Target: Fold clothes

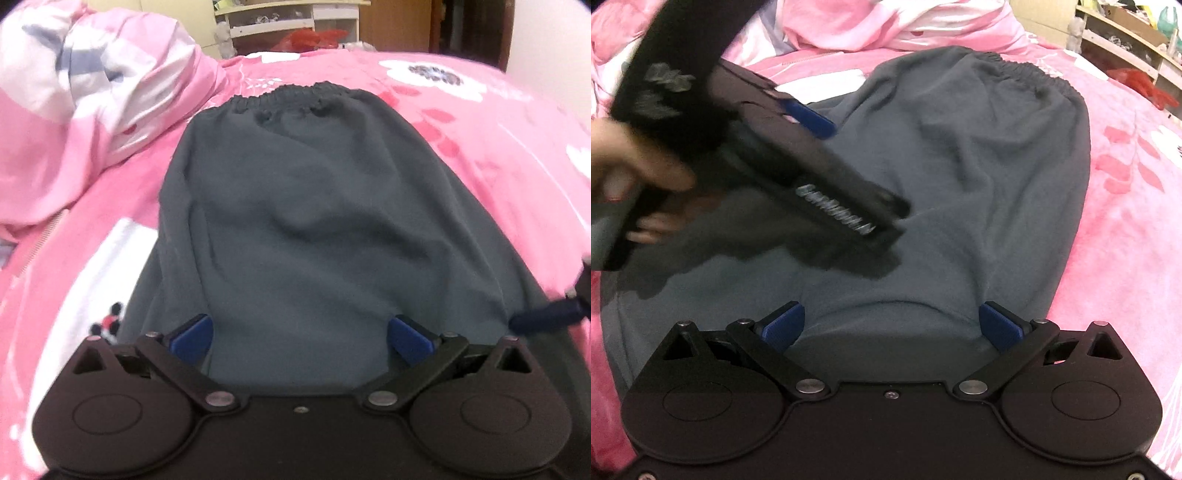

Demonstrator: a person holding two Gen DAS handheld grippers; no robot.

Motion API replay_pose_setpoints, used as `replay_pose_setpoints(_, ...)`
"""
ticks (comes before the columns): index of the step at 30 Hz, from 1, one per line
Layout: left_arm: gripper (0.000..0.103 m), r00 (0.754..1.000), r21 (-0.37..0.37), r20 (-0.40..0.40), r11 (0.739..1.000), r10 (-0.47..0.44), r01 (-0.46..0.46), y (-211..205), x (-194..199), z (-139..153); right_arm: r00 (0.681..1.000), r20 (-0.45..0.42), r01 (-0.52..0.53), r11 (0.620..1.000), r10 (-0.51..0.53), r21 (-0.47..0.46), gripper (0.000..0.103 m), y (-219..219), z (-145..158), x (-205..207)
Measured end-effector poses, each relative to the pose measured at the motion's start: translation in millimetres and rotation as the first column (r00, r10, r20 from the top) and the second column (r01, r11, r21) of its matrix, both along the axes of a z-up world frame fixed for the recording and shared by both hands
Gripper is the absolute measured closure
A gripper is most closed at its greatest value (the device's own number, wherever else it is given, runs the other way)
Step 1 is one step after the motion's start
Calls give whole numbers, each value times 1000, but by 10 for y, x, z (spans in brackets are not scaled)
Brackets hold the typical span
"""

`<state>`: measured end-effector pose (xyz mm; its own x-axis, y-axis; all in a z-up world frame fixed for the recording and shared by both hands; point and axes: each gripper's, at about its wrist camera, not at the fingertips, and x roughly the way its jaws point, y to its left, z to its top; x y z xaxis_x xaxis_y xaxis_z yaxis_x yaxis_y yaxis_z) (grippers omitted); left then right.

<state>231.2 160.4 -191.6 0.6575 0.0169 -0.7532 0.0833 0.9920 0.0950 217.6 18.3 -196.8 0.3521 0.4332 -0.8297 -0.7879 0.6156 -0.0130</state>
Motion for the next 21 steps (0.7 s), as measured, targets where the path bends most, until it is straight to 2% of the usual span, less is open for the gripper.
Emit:
replay_pose_setpoints(3, 0, 999, 53, 31, 998, -40, 38, -56, 103, 6, 1000, 2, -6, 1000, 6, -2, 0, 1, 3, -8)
replay_pose_setpoints(5, 0, 999, 63, 36, 997, -35, 33, 14, 212, 18, 1000, 0, -12, 1000, 12, -3, 0, 0, 5, 0)
replay_pose_setpoints(11, 0, 993, 127, 34, 985, 115, -119, 723, 467, 92, 1000, -2, -26, 1000, 26, -1, 0, -6, 7, 11)
replay_pose_setpoints(14, 0, 974, 192, 59, 955, 217, -225, 1032, 408, 219, 1000, -3, -29, 1000, 29, -2, 0, -10, 4, 19)
replay_pose_setpoints(17, 0, 956, 303, 145, 908, 256, -289, 1064, 299, 344, 1000, -4, -31, 1000, 31, -5, 0, -5, 6, 23)
replay_pose_setpoints(18, 0, 958, 302, 158, 912, 238, -277, 1035, 265, 368, 1000, -4, -31, 1000, 31, -5, 0, -6, 5, 25)
replay_pose_setpoints(20, 0, 971, 261, 200, 948, 129, -180, 896, 80, 482, 999, -6, -32, 999, 32, -5, 0, -12, 8, 30)
replay_pose_setpoints(21, 0, 978, 221, 180, 965, 102, -141, 871, 35, 502, 999, -6, -32, 999, 32, -4, 0, -17, 10, 31)
